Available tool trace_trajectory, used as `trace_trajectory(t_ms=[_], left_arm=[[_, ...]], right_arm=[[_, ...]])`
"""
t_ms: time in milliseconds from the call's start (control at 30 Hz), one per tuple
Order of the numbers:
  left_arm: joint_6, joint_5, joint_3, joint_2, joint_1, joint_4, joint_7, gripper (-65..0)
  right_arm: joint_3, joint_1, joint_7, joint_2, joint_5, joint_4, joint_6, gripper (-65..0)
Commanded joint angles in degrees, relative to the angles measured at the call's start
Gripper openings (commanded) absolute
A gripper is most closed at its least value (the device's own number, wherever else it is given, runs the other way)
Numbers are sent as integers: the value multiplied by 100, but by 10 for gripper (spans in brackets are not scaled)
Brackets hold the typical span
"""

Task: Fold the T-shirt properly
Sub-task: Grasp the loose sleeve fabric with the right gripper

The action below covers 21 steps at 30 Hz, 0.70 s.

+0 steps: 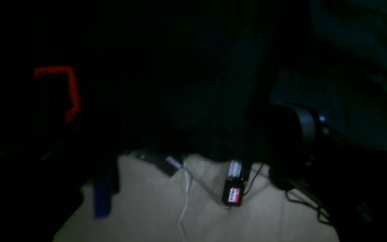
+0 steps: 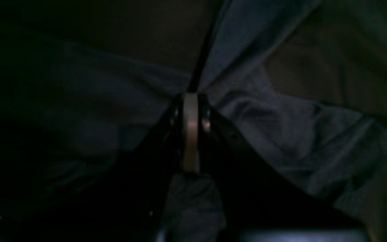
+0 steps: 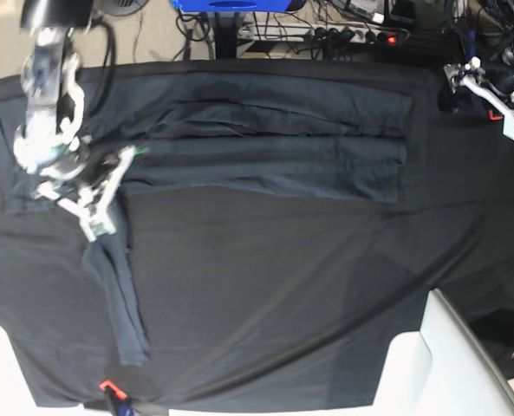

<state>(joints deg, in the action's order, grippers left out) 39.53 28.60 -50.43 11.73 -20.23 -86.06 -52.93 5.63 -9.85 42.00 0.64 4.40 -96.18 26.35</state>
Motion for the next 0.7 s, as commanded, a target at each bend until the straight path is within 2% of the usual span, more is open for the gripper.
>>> trace_trajectory(t_ms=[0,233,400,667], left_arm=[[47,54,-42,98,-39,-49,93,0],[47,54,-42,98,-30,-49,93,0],[47,54,-42,106,-30,-49,93,0],[47,54,-42,106,-30,-49,93,0]], right_arm=[[-66,-75,-64,-25,-14,-171,-11,-650],[-681,-523,7,-227,-14,-373,-11,-650],[-708,-699,-2,-447,-14,-373,-11,-650],[-945,-901,7,-456,-32,-382,-11,-648]])
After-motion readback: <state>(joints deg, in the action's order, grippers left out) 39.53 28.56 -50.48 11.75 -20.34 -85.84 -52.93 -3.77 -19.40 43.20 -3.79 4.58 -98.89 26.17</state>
